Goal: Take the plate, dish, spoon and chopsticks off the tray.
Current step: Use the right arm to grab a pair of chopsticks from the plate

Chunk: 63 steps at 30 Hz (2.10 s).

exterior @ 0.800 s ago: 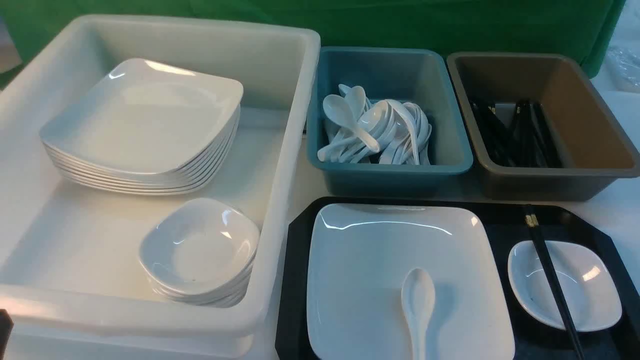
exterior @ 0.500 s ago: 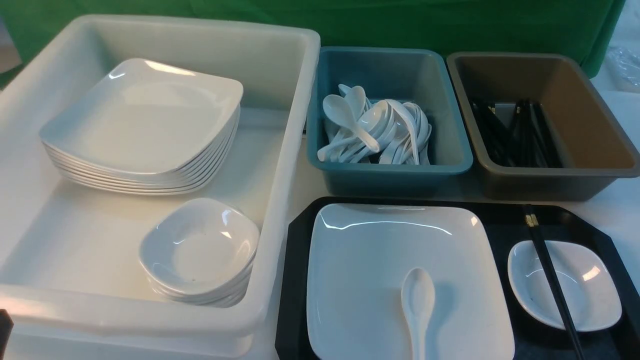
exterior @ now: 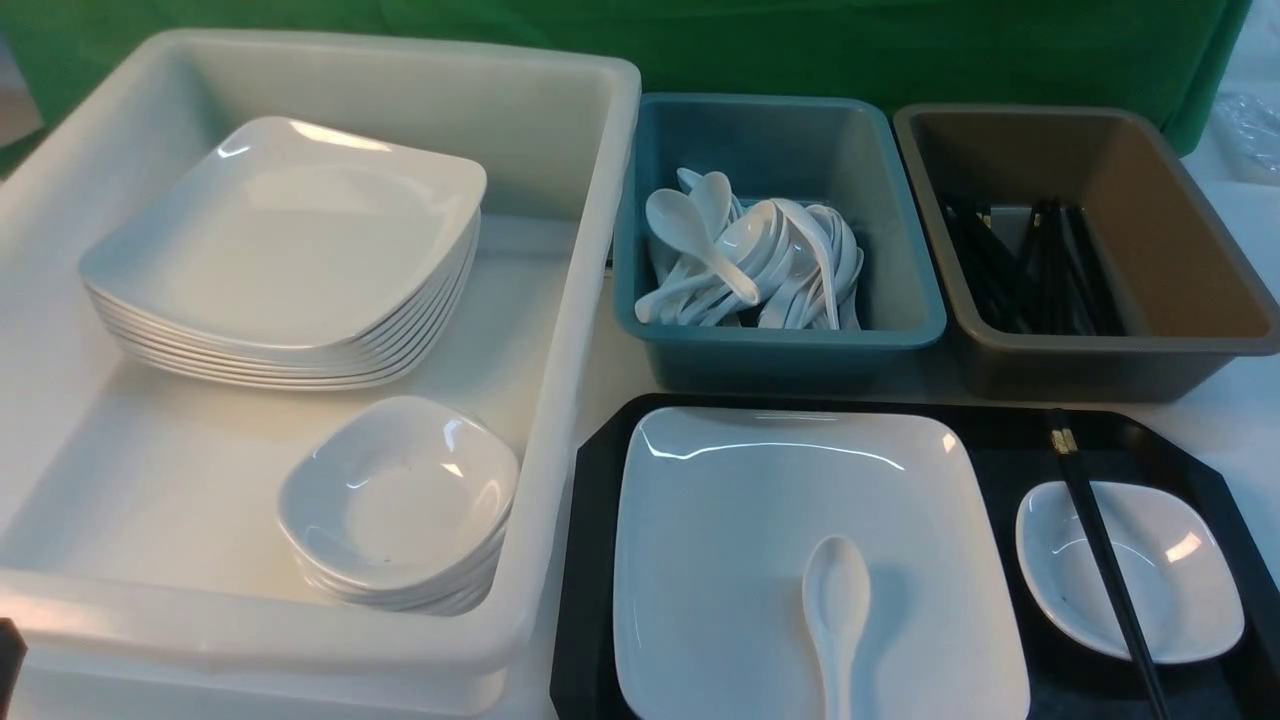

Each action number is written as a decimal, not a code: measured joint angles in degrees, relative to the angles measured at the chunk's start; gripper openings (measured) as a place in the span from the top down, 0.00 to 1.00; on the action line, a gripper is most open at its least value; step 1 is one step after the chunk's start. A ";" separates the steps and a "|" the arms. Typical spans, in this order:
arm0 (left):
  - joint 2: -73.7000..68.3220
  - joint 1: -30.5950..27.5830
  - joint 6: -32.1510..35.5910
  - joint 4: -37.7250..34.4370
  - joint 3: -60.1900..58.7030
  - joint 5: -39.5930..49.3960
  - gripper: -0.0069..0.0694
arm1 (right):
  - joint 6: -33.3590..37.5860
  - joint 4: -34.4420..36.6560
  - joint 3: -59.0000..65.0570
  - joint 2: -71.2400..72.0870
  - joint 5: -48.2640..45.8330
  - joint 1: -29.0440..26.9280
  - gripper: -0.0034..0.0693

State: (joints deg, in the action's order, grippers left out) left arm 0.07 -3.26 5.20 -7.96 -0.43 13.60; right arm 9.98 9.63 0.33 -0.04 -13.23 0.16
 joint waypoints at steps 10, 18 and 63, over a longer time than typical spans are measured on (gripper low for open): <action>0.00 0.00 -9.58 -27.88 0.00 -9.02 0.89 | 0.00 0.00 0.00 0.00 0.00 0.00 0.63; -0.75 0.10 -7.19 -33.65 5.67 -4.58 0.89 | 0.00 0.00 0.00 0.00 0.00 0.00 0.63; -45.73 23.42 45.61 -40.09 42.96 23.41 0.88 | -5.62 -1.98 -44.40 -62.73 -29.27 4.10 0.56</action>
State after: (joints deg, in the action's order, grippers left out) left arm -45.65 20.16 50.80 -48.05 42.53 37.01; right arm 4.36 7.65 -44.08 -62.77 -42.50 4.26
